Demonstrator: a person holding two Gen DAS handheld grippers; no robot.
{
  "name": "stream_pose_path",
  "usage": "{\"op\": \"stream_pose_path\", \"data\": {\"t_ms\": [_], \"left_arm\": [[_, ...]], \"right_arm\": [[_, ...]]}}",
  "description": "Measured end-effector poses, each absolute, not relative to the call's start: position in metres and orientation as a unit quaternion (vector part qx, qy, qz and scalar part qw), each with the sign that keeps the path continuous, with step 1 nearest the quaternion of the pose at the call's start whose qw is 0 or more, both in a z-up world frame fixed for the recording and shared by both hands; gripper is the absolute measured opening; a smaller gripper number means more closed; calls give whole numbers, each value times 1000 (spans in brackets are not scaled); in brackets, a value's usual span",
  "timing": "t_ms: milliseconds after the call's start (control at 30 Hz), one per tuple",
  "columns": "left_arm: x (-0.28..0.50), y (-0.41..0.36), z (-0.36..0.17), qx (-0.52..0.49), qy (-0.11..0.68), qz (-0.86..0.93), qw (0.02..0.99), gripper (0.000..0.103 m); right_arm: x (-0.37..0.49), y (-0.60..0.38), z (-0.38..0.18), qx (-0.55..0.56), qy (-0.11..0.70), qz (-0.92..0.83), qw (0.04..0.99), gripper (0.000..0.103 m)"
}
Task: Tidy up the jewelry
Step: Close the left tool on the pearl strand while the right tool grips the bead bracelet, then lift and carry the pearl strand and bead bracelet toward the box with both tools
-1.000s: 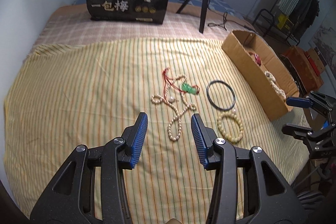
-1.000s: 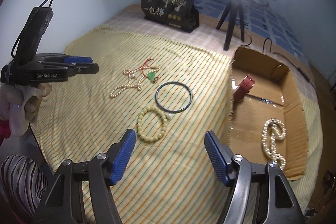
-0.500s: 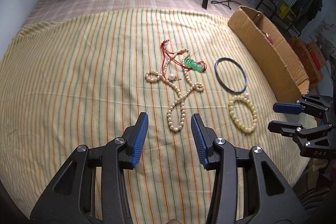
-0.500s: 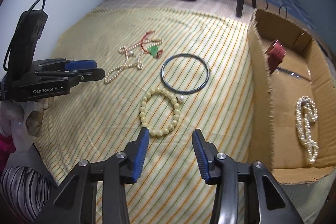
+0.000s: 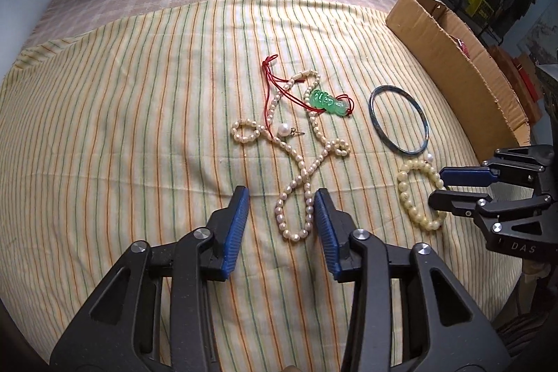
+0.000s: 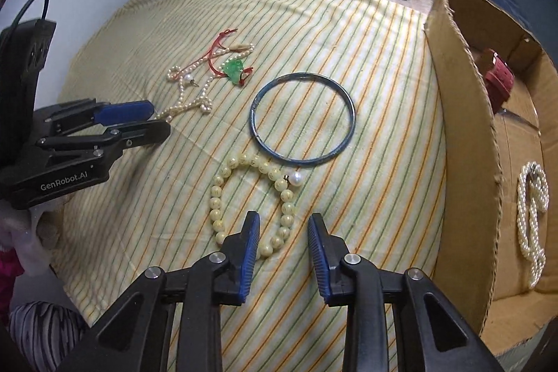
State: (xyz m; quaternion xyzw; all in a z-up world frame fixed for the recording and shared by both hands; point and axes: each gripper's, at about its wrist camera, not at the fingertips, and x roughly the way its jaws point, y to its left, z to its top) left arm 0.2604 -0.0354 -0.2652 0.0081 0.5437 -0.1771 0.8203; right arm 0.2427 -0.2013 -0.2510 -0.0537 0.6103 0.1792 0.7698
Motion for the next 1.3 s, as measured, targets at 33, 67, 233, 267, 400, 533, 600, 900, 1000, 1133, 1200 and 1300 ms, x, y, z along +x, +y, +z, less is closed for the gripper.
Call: {"op": "stream_pose_path", "data": {"t_ms": [33, 67, 233, 267, 400, 533, 600, 900, 1000, 1133, 1200, 1300], "left_arm": [[262, -35, -267, 10, 544, -176, 820, 32], [262, -35, -268, 10, 543, -176, 821, 29], [262, -35, -270, 20, 533, -174, 828, 9], [262, -34, -270, 16, 533, -174, 828, 6], [261, -31, -271, 3, 529, -171, 831, 1], [258, -28, -267, -12, 529, -170, 832, 1], [255, -26, -265, -17, 529, -172, 831, 1], [232, -14, -237, -40, 505, -171, 845, 1], [223, -10, -222, -40, 492, -169, 853, 1], [215, -2, -203, -52, 476, -169, 862, 1], [211, 1, -195, -57, 470, -168, 865, 1], [209, 5, -182, -63, 460, -169, 870, 1]], "right_arm": [[243, -200, -253, -59, 611, 179, 769, 29], [244, -199, -254, -64, 612, 178, 768, 28], [247, -195, -256, -82, 612, 177, 767, 21], [247, -194, -256, -84, 611, 177, 767, 16], [246, -193, -256, -78, 608, 178, 769, 7], [243, -197, -253, -60, 607, 179, 772, 5], [240, -202, -250, -49, 605, 182, 773, 5], [213, -206, -224, -27, 582, 198, 788, 5], [206, -205, -214, -29, 574, 200, 793, 5], [200, -209, -199, -27, 562, 200, 802, 5], [198, -208, -190, -27, 556, 198, 807, 5], [191, -208, -179, -33, 546, 197, 813, 5]]}}
